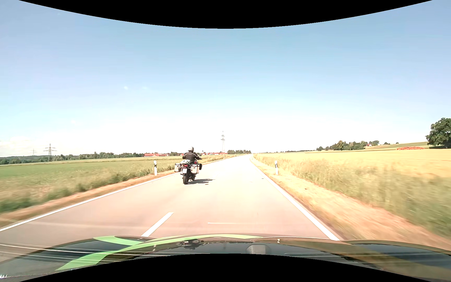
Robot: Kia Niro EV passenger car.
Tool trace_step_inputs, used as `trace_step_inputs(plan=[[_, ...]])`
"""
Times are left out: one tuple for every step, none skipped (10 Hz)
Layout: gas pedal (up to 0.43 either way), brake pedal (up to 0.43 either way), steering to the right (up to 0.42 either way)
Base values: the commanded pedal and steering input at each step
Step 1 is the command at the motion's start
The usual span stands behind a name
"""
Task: Follow the waypoints while adhering to traffic rules and regulations
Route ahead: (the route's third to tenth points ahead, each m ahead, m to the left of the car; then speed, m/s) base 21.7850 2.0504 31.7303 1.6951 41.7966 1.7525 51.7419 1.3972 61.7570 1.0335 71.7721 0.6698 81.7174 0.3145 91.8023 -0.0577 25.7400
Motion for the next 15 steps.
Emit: trace_step_inputs(plan=[[0.319,0.0,0.001],[0.311,0.0,0.001],[0.311,0.0,0.002],[0.311,0.0,0.002],[0.311,0.0,0.003],[0.311,0.0,0.003],[0.311,0.0,0.003],[0.319,0.0,0.003],[0.319,0.0,0.003],[0.319,0.0,0.003],[0.311,0.0,0.001],[0.299,0.0,0.0],[0.287,0.0,0.001],[0.287,0.0,0.0],[0.287,0.0,0.0]])
